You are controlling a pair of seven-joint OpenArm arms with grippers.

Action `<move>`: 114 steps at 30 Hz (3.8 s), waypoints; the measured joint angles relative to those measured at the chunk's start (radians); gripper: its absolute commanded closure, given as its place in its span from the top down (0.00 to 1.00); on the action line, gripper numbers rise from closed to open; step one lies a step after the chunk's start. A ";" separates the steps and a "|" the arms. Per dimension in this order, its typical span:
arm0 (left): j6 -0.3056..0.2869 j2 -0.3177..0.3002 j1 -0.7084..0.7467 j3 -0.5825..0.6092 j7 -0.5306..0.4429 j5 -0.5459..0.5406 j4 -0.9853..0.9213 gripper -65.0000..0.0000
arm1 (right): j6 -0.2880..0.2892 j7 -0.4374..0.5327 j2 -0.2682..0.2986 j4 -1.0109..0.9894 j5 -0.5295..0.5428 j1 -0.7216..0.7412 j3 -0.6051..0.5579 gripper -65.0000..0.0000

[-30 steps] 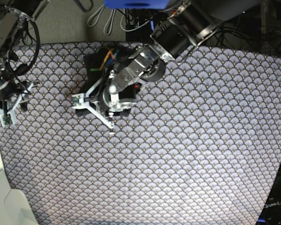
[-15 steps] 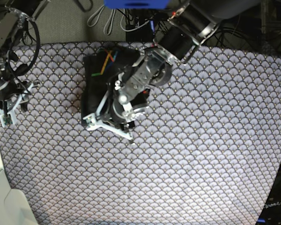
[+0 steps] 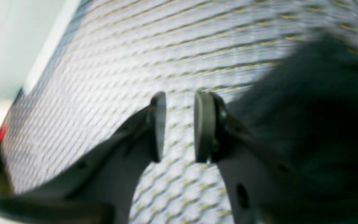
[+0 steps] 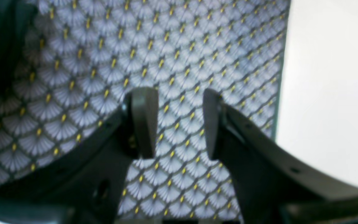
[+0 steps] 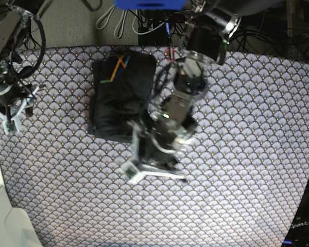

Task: Fold the T-shirt properly
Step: 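Rotate the bundle with the left gripper and set it down, then smooth and square the folded bundle's edges with the right gripper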

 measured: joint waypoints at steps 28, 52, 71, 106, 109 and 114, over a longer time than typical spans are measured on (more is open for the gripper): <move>-0.012 -0.178 0.426 -0.722 0.104 -0.009 0.336 0.23 | 0.000 0.014 0.050 -0.267 -0.002 0.280 -0.776 0.51; -0.012 -0.170 0.426 -0.726 0.103 -0.008 0.335 0.23 | 0.000 0.208 0.032 -0.654 0.012 0.432 -0.919 0.39; -0.012 -0.167 0.414 -0.724 0.103 -0.008 0.333 0.23 | 0.001 0.216 0.055 -0.625 -0.003 0.478 -0.914 0.00; -0.012 -0.167 0.419 -0.723 0.103 -0.009 0.332 0.23 | 0.000 0.098 -0.012 -0.366 -0.010 0.406 -0.661 0.53; -0.012 -0.167 0.420 -0.723 0.104 -0.009 0.332 0.23 | 0.000 0.104 -0.020 -0.296 -0.003 0.316 -0.663 0.53; -0.012 -0.164 0.418 -0.723 0.103 -0.008 0.332 0.23 | 0.000 0.094 -0.061 -0.283 -0.010 0.233 -0.664 0.51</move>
